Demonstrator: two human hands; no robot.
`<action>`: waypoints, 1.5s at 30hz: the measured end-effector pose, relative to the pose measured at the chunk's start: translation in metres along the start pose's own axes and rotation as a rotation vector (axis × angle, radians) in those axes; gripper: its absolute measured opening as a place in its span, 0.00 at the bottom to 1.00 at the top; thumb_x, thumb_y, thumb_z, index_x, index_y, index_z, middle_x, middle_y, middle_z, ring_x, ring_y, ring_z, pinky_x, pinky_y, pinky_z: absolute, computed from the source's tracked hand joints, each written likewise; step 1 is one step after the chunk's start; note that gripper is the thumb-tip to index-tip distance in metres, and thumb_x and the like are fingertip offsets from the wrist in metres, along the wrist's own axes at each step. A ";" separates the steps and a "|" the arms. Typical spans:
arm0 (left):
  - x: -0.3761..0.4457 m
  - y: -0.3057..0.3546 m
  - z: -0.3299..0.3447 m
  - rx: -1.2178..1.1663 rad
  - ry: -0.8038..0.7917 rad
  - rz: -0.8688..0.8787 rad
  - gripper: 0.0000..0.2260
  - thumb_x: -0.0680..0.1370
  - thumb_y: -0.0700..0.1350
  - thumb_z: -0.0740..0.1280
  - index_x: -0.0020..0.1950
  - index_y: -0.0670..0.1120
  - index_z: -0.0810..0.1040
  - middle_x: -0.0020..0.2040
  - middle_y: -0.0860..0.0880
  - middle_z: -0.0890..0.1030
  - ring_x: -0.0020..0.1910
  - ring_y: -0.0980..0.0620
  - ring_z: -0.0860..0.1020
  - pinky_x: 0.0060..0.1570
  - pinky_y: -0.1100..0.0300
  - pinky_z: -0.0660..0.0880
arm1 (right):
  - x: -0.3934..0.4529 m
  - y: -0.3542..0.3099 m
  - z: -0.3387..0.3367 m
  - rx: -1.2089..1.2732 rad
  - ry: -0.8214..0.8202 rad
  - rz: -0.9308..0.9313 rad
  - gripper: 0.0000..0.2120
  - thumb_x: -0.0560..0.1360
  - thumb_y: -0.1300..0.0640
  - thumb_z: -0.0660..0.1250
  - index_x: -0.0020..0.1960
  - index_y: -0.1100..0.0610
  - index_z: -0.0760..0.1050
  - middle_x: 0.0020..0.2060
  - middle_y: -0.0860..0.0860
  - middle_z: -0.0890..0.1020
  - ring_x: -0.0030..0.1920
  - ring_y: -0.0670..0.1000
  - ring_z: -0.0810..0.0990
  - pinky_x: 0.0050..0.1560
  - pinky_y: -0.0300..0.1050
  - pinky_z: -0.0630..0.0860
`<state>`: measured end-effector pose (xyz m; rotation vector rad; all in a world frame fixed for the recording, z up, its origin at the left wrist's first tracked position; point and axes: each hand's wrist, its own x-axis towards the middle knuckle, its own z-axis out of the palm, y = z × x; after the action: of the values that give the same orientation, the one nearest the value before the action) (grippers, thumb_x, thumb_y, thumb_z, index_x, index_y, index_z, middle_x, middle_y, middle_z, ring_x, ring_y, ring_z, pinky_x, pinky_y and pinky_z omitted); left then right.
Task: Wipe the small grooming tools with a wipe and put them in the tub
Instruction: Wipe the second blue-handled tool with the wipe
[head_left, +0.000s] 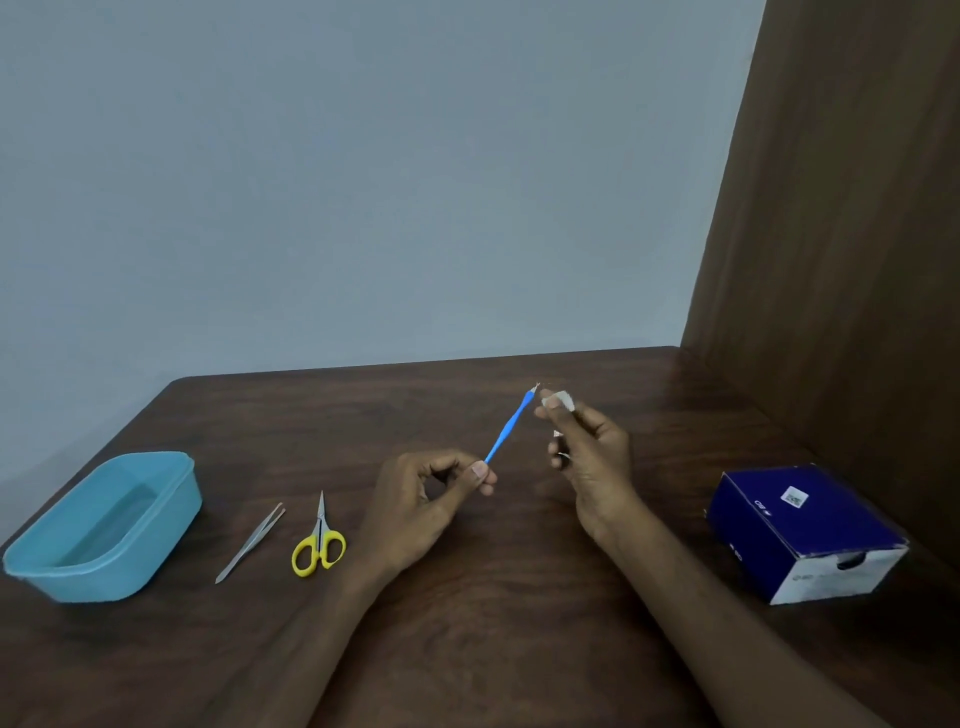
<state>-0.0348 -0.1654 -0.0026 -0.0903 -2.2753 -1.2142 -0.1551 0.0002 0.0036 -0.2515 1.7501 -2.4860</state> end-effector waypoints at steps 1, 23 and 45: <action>0.000 -0.001 0.000 0.000 0.006 -0.001 0.10 0.83 0.46 0.72 0.43 0.52 0.88 0.42 0.55 0.88 0.43 0.51 0.86 0.49 0.59 0.79 | -0.002 0.003 0.002 -0.067 -0.037 -0.014 0.05 0.78 0.60 0.75 0.53 0.55 0.88 0.41 0.48 0.89 0.28 0.43 0.74 0.28 0.37 0.71; -0.012 -0.003 0.002 0.393 0.068 -0.112 0.11 0.79 0.61 0.67 0.41 0.59 0.85 0.39 0.67 0.85 0.40 0.61 0.83 0.40 0.55 0.80 | -0.010 0.002 0.003 -0.047 -0.206 0.038 0.09 0.76 0.58 0.79 0.55 0.56 0.88 0.56 0.46 0.89 0.29 0.43 0.75 0.31 0.36 0.71; -0.064 0.042 -0.005 0.804 0.471 -0.274 0.11 0.81 0.56 0.71 0.42 0.54 0.83 0.34 0.58 0.80 0.46 0.55 0.75 0.31 0.58 0.70 | -0.030 0.024 0.014 -0.526 -0.390 -0.184 0.02 0.73 0.57 0.80 0.44 0.50 0.88 0.33 0.42 0.87 0.32 0.40 0.84 0.38 0.36 0.78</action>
<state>0.0340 -0.1323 -0.0014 0.7402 -2.2002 -0.2963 -0.1231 -0.0153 -0.0166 -0.8993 2.2253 -1.8422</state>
